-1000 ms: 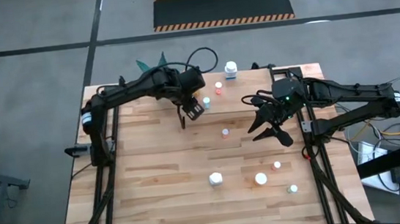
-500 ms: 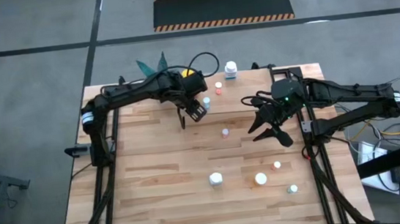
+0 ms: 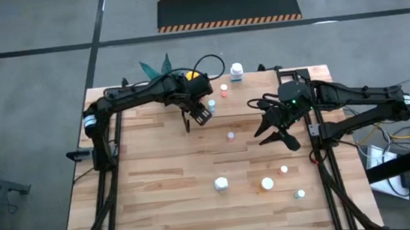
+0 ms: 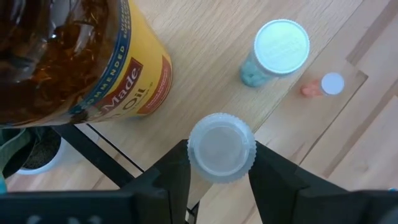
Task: Pick and place medicine bottles onto shelf by color
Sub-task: Put the transparent medicine bottle on the shelf, then put the blue and white medicine bottle on the shelf
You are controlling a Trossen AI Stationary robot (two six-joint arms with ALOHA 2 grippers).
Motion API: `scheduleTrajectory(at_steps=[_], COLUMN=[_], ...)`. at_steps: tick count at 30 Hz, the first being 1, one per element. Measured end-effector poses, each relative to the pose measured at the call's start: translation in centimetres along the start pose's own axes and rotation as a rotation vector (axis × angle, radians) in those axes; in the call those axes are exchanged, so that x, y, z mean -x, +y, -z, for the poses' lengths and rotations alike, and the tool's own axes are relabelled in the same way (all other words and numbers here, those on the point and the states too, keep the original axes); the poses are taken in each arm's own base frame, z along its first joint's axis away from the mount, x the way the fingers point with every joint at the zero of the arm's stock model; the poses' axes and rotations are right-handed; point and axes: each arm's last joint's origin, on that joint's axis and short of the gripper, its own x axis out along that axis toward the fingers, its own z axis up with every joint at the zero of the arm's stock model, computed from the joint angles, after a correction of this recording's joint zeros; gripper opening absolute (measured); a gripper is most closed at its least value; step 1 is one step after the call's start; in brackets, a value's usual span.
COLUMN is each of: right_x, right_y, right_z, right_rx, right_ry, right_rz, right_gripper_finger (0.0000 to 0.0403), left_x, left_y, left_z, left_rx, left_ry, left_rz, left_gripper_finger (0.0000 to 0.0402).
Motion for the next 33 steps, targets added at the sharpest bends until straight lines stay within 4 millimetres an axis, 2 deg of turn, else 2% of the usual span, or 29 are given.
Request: scheduleTrajectory(at_steps=[8,19,24,28,33], right_x=[0.0,0.0,0.0,0.0,-0.3], right_y=[0.0,0.0,0.0,0.0,0.0], right_z=[0.0,0.0,0.0,0.0,0.3], right_rx=[-0.001,-0.002,-0.006,-0.027,-0.057], right_ry=[0.000,0.000,-0.001,0.000,0.010], right_rz=[0.000,0.000,0.000,0.000,-0.007], right_gripper_finger=[0.0139,0.0139,0.0139,0.0139,0.0139], left_x=[0.0,0.5,2.7,5.6,9.7], left_y=[0.1,0.2,0.8,0.5,-2.0], left_z=[0.0,0.3,0.8,1.7,3.7], left_rx=[-0.011,-0.022,-0.020,-0.009,-0.088], left_ry=[-0.006,0.004,-0.019,-0.087,-0.235], left_rz=[-0.018,-0.023,-0.011,0.039,0.140], left_gripper_finger=[0.0159,0.0164,0.0164,0.0164,0.0164])
